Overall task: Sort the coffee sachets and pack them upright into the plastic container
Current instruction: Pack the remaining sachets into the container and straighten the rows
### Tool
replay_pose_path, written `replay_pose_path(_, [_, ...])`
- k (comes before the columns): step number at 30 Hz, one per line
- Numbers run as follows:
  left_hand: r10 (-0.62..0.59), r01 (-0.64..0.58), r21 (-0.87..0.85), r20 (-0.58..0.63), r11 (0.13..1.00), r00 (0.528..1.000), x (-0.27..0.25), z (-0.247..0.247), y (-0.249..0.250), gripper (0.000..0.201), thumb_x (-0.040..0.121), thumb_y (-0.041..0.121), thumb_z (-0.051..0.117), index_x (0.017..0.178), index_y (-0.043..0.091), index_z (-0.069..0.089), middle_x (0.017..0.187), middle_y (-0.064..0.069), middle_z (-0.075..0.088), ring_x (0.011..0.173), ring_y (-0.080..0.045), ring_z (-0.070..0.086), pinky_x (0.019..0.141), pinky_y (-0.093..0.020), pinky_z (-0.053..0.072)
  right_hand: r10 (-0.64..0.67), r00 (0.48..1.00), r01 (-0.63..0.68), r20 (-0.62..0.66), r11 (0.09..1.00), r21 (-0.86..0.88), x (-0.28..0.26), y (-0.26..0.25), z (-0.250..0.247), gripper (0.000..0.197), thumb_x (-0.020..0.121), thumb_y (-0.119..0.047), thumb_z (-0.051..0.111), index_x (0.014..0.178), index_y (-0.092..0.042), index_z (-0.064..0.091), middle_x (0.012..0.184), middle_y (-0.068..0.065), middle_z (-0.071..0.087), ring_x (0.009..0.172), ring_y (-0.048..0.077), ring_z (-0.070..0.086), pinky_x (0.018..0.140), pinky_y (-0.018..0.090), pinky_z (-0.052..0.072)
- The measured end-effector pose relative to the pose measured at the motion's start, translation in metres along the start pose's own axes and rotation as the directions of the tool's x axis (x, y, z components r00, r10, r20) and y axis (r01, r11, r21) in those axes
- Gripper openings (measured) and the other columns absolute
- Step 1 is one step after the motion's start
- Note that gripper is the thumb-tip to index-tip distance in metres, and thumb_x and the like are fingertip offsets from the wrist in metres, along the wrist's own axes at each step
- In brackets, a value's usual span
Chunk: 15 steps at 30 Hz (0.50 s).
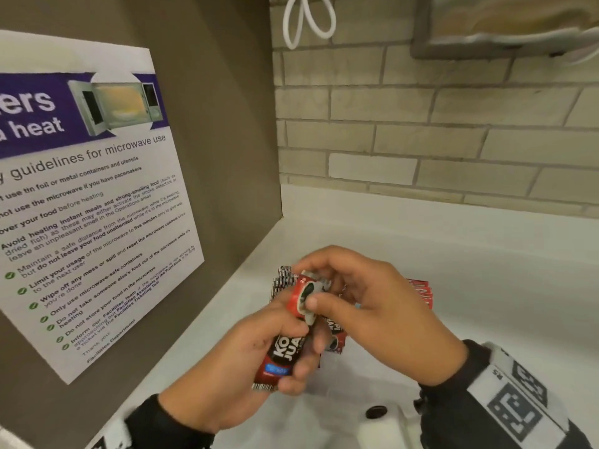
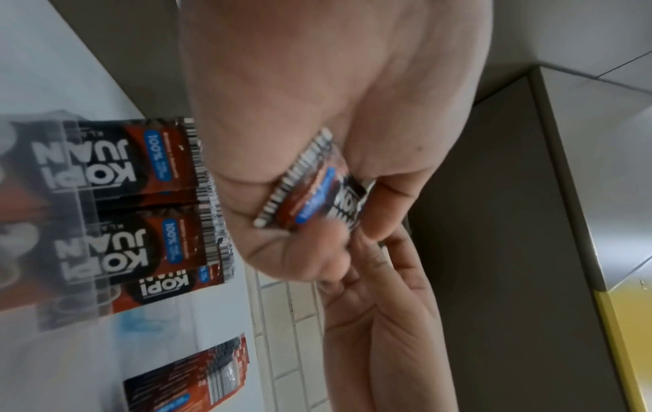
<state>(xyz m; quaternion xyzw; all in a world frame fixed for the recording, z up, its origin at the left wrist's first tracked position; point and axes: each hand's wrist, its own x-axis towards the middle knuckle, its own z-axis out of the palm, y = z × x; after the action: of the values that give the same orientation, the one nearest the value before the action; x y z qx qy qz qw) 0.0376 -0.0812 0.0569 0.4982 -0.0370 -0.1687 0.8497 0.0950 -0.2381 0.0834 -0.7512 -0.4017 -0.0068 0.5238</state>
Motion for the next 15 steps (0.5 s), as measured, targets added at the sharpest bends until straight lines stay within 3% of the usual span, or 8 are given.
replay_pose_path(2, [0.083,-0.076,0.087,-0.089,0.993,0.993,0.001,0.0,0.001,0.04,0.06,0.013,0.068,0.099,0.003,0.063,0.082,-0.016,0.061,0.061,-0.02,0.059,0.043,-0.026,0.045,0.043,0.997,-0.033,-0.068,0.991,0.129,-0.001,0.002,-0.005,0.021,0.081,-0.006,0.065,0.086,-0.026,0.062,0.076,-0.003,0.065,0.062,0.012,0.061,0.062,0.022,0.05])
replay_pose_path(4, [0.238,-0.218,0.112,-0.219,0.97,0.946,0.003,-0.003,0.005,0.038,0.064,0.006,0.068,0.099,-0.003,0.059,0.08,-0.016,0.064,0.064,-0.019,0.066,0.046,-0.024,0.051,0.111,0.98,-0.069,-0.163,0.967,0.244,-0.003,0.008,-0.011,0.019,0.081,-0.004,0.067,0.079,-0.021,0.059,0.07,-0.001,0.063,0.061,0.014,0.059,0.059,0.028,0.05])
replay_pose_path(7, [0.505,-0.427,0.274,-0.37,0.862,0.78,0.006,-0.003,0.012,0.025,0.068,0.012,0.066,0.092,0.006,0.061,0.072,-0.007,0.066,0.057,-0.01,0.061,0.046,-0.017,0.047,0.172,0.976,-0.13,-0.136,0.954,0.269,-0.01,0.012,-0.007,0.021,0.079,-0.01,0.071,0.077,-0.023,0.055,0.071,0.007,0.061,0.065,0.019,0.055,0.062,0.034,0.047])
replay_pose_path(10, [0.666,-0.479,0.501,-0.307,0.721,0.68,0.009,0.001,0.015,0.019,0.07,0.014,0.076,0.086,0.018,0.066,0.067,0.003,0.065,0.053,-0.007,0.052,0.048,-0.016,0.044,0.146,0.989,-0.145,-0.011,0.986,0.083,-0.017,0.01,0.007,0.021,0.081,-0.014,0.07,0.081,-0.026,0.053,0.077,0.001,0.063,0.067,0.009,0.054,0.065,0.025,0.046])
replay_pose_path(13, [0.692,-0.408,0.693,-0.184,0.595,0.698,0.011,0.007,0.014,0.017,0.069,0.025,0.071,0.084,0.033,0.069,0.074,0.008,0.068,0.064,-0.005,0.056,0.059,-0.017,0.045,0.102,0.991,-0.104,-0.084,0.994,-0.027,-0.016,0.001,0.002,0.015,0.08,-0.018,0.071,0.083,-0.026,0.058,0.077,-0.01,0.061,0.067,0.005,0.057,0.065,0.02,0.048])
replay_pose_path(15, [0.664,-0.408,0.707,-0.117,0.578,0.738,0.012,0.014,0.013,0.018,0.068,0.031,0.073,0.085,0.035,0.07,0.08,0.007,0.07,0.071,-0.005,0.06,0.065,-0.018,0.047,0.072,0.99,-0.079,-0.123,0.996,-0.048,-0.011,-0.006,-0.006,0.015,0.079,-0.012,0.071,0.079,-0.023,0.061,0.072,-0.008,0.059,0.064,0.008,0.055,0.061,0.021,0.047])
